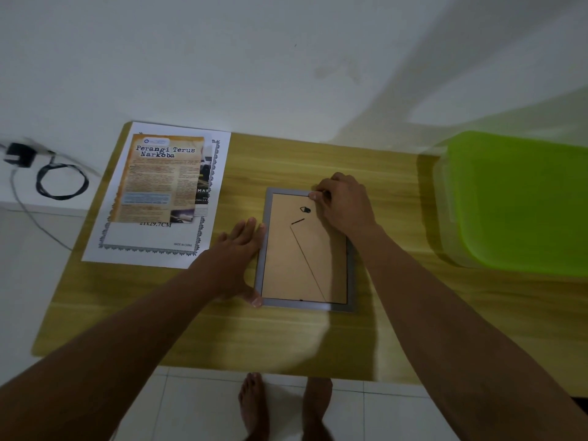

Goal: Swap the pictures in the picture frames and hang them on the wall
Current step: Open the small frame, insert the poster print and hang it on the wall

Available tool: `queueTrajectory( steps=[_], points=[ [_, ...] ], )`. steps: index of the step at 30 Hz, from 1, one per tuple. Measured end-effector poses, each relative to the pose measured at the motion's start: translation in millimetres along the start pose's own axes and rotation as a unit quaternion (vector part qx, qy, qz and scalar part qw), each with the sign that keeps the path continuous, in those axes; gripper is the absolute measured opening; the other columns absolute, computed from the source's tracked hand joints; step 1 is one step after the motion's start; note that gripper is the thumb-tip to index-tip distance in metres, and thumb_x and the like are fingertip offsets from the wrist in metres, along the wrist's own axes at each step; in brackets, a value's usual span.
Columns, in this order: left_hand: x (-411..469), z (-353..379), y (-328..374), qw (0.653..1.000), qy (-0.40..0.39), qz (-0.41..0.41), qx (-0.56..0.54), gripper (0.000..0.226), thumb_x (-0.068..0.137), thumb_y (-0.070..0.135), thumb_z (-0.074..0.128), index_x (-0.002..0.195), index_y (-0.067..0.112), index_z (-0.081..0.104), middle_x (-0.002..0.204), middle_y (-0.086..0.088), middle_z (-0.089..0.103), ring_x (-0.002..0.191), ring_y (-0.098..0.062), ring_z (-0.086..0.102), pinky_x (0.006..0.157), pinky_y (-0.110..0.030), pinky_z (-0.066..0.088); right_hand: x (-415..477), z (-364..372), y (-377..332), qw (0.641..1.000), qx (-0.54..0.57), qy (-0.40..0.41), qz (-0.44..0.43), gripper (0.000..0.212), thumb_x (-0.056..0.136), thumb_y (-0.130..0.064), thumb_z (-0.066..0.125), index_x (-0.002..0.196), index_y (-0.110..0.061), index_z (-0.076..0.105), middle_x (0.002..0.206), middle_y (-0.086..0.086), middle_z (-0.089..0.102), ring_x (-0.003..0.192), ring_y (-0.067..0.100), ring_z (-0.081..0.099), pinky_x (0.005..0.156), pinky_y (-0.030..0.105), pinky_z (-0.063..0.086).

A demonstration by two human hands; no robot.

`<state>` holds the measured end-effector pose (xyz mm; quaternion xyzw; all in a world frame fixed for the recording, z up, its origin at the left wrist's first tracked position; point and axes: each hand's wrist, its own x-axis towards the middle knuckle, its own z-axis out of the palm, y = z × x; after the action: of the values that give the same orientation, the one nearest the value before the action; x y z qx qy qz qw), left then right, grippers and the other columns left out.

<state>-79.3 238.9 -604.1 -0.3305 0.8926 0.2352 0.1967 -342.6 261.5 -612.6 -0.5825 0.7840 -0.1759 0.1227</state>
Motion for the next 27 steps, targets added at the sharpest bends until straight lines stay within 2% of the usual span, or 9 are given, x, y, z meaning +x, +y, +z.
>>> queueTrajectory(
  steps=[12, 17, 19, 22, 24, 27],
  points=[
    [-1.0, -1.2, 2.3, 1.0, -0.003, -0.005, -0.011, 0.145, 0.056, 0.059, 0.081, 0.139, 0.023, -0.032, 0.15, 0.001, -0.034, 0.141, -0.02, -0.03, 0.118, -0.046, -0.004, 0.3, 0.3, -2.0, 1.0, -0.008, -0.002, 0.009, 0.025, 0.097, -0.035, 0.056, 0.098, -0.016, 0.072, 0.091, 0.005, 0.06, 0.094, 0.029, 0.054, 0.078, 0.041, 0.042],
    [1.8, -0.3, -0.1, 1.0, -0.004, -0.008, -0.002, 0.146, 0.054, 0.062, 0.081, 0.139, 0.023, -0.032, 0.149, 0.001, -0.034, 0.141, -0.02, -0.029, 0.117, -0.046, -0.003, -0.3, -2.6, -2.3, 1.0, -0.017, -0.014, 0.01, 0.029, 0.097, -0.039, 0.053, 0.102, -0.017, 0.071, 0.096, 0.005, 0.061, 0.096, 0.027, 0.054, 0.08, 0.039, 0.041],
    [1.6, -0.5, 0.3, 1.0, -0.005, -0.011, 0.001, 0.147, 0.054, 0.062, 0.081, 0.141, 0.022, -0.03, 0.15, 0.001, -0.033, 0.142, -0.02, -0.028, 0.117, -0.046, -0.002, -7.6, -7.7, -5.3, 0.999, -0.028, -0.036, 0.008, 0.033, 0.097, -0.043, 0.051, 0.114, -0.019, 0.067, 0.105, 0.006, 0.061, 0.103, 0.028, 0.054, 0.086, 0.04, 0.04],
    [0.7, -2.8, 2.8, 1.0, -0.007, -0.015, -0.001, 0.147, 0.053, 0.06, 0.082, 0.148, 0.021, -0.024, 0.153, 0.0, -0.03, 0.143, -0.021, -0.025, 0.118, -0.047, -0.001, -36.3, -13.7, -17.2, 0.997, -0.066, -0.035, 0.013, 0.052, 0.096, -0.049, 0.048, 0.137, -0.017, 0.05, 0.129, 0.011, 0.055, 0.121, 0.032, 0.049, 0.101, 0.047, 0.037],
    [0.4, -5.3, 5.2, 1.0, -0.009, -0.018, -0.003, 0.147, 0.053, 0.059, 0.083, 0.15, 0.02, -0.02, 0.156, -0.003, -0.027, 0.144, -0.023, -0.023, 0.118, -0.048, 0.0, -64.1, -14.6, -27.8, 0.997, -0.077, -0.017, 0.026, 0.058, 0.094, -0.055, 0.046, 0.135, -0.014, 0.048, 0.132, 0.011, 0.054, 0.124, 0.032, 0.049, 0.103, 0.049, 0.037],
    [-2.4, -10.1, 9.5, 1.0, -0.011, -0.02, 0.003, 0.145, 0.054, 0.056, 0.084, 0.151, 0.017, -0.017, 0.158, -0.006, -0.023, 0.146, -0.025, -0.02, 0.118, -0.048, 0.001, -106.0, -4.7, -38.3, 0.991, -0.116, -0.052, 0.035, 0.066, 0.089, -0.067, 0.043, 0.126, -0.014, 0.05, 0.132, 0.01, 0.052, 0.125, 0.03, 0.048, 0.103, 0.05, 0.039]
  ],
)
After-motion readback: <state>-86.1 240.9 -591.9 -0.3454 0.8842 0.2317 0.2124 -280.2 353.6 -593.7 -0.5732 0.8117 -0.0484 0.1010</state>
